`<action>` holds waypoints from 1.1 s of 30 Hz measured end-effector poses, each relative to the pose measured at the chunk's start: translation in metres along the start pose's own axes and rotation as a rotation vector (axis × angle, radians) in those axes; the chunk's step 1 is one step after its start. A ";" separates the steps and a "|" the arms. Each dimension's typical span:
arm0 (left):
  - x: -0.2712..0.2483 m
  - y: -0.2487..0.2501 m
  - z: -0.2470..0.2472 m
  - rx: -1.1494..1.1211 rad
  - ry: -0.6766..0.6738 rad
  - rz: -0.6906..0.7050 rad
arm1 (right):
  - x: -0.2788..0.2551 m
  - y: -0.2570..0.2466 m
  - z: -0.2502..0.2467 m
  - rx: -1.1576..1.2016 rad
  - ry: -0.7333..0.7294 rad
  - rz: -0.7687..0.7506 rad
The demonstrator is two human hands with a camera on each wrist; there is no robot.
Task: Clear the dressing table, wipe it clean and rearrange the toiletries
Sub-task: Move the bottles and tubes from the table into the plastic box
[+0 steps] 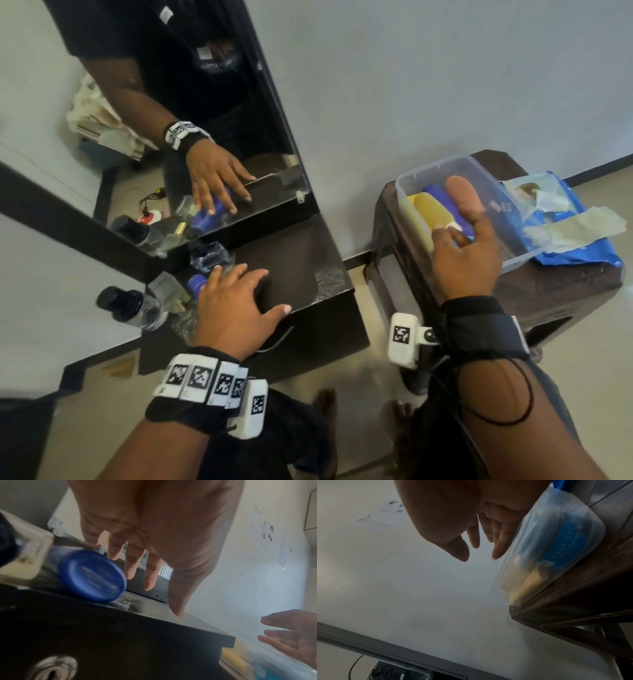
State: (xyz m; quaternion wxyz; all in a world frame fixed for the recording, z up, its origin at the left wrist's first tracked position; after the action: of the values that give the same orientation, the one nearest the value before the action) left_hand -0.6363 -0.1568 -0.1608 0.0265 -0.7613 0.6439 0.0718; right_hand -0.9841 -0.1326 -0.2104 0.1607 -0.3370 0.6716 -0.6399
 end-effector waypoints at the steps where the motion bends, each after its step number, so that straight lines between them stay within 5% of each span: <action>1: -0.002 -0.002 0.002 0.018 -0.019 -0.011 | -0.001 -0.002 0.000 -0.013 -0.008 -0.014; 11: -0.016 -0.009 0.004 -0.030 -0.163 -0.024 | -0.018 -0.014 0.016 -0.111 -0.159 -0.221; 16: -0.014 -0.027 -0.011 0.054 -0.021 -0.071 | -0.022 -0.015 0.019 -0.111 -0.198 -0.231; 22: -0.005 -0.050 -0.006 0.200 -0.099 -0.154 | -0.026 -0.021 0.023 -0.098 -0.243 -0.229; 33: -0.014 -0.041 -0.016 0.085 -0.093 -0.064 | -0.030 -0.027 0.026 -0.103 -0.289 -0.207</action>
State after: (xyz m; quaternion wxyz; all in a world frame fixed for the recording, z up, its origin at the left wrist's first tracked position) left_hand -0.5974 -0.1383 -0.1451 0.0909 -0.7754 0.6200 0.0788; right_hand -0.9386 -0.1308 -0.1941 0.1711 -0.5006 0.6352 -0.5627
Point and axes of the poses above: each hand's wrist, its own x-axis towards the middle knuckle, its own z-axis out of the palm, y = z × x, the point moved 4 cm from there along x, towards the middle knuckle, and after that the axes turned 13 degrees about -z, right-handed, at the moved point
